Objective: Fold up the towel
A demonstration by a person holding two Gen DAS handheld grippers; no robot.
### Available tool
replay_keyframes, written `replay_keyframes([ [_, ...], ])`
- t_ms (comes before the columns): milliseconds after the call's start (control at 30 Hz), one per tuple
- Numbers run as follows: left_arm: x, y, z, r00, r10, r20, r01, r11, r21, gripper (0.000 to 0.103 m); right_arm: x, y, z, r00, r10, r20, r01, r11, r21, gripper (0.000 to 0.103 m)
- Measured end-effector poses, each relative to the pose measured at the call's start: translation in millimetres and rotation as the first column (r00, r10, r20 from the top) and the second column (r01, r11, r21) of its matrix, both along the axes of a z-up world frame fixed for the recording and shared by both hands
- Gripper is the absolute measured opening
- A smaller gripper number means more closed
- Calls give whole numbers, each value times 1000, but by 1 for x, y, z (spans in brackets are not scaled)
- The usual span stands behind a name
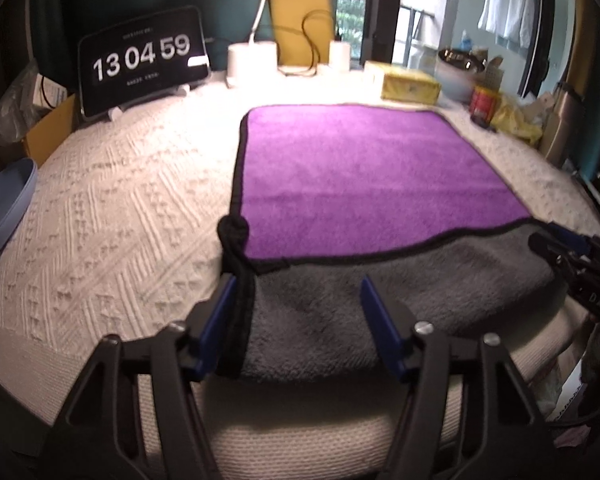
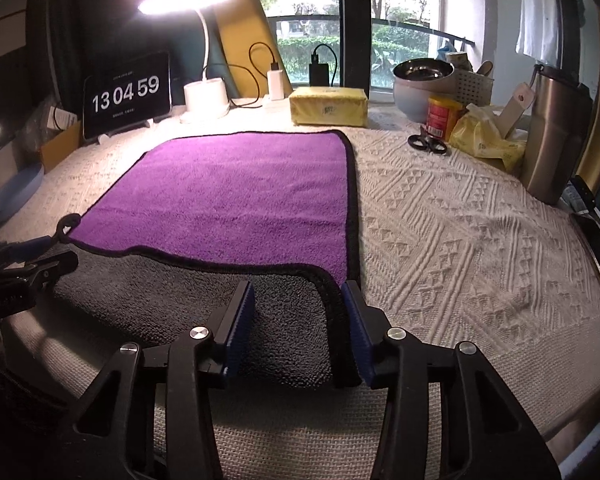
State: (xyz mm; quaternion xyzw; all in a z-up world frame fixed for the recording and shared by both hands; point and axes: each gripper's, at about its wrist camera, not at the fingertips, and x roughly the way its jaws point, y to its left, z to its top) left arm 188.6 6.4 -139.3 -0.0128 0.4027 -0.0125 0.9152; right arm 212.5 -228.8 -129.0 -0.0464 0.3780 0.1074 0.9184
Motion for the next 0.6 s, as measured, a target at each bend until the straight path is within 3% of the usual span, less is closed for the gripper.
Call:
replay_keyframes([
  [133,-1,-3,1,1000,-7,12,7,1000,16,54,1,1,-2,1000,8,11,-8,1000,-12,47],
  [300,-5,-10,4,999,-15,39,12,998,63,31,-2,5,-1,999,14,47,-12,999,-41,10],
  [367,-7,-9,6,999,-17,45,14,998,61,19,-3,4,1,998,17,59,-14,999,-45,7],
  [467,-10,-6,8,998,-23,58,20,999,40,10,-7,2,7,996,14,92,-10,999,-50,6],
  [600,-14,-7,14,996,-40,86,38,999,26,7,-13,2,17,990,8,141,2,997,-71,6],
])
